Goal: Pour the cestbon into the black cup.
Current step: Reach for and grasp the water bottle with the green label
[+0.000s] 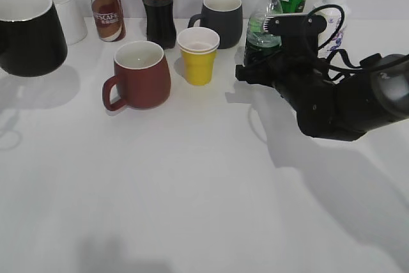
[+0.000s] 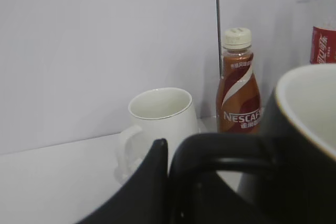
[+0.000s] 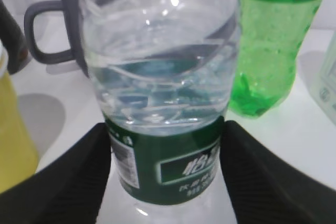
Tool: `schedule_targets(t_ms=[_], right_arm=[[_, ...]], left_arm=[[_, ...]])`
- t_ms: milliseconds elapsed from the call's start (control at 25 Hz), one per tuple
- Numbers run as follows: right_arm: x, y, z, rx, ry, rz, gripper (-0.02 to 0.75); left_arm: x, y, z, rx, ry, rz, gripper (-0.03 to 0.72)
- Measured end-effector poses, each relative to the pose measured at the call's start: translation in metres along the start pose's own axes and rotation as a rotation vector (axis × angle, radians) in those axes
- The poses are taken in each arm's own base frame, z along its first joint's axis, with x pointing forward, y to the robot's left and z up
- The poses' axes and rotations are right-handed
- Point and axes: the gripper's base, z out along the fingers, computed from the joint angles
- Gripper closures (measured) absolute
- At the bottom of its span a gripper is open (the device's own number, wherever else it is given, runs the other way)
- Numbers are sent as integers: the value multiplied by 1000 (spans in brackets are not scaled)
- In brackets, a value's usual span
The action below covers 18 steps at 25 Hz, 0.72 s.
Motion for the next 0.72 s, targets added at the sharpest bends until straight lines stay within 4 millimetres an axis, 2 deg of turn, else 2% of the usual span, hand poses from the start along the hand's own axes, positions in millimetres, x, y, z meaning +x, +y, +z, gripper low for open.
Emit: schedule_targets(t_ms=[120, 200, 440, 640, 720], right_arm=[[0, -1, 0, 7, 2, 18, 112], [0, -1, 0, 16, 4, 27, 73], [-1, 0, 6, 24, -5, 42, 64], [-7, 9, 24, 13, -45, 58, 67], [-5, 11, 30, 14, -48, 62, 101]], left_arm=[[0, 0, 0, 0, 0, -1, 651], [0, 0, 0, 0, 0, -1, 651], [0, 0, 0, 2, -1, 1, 651], [0, 0, 0, 2, -2, 1, 651], [0, 0, 0, 3, -3, 1, 651]])
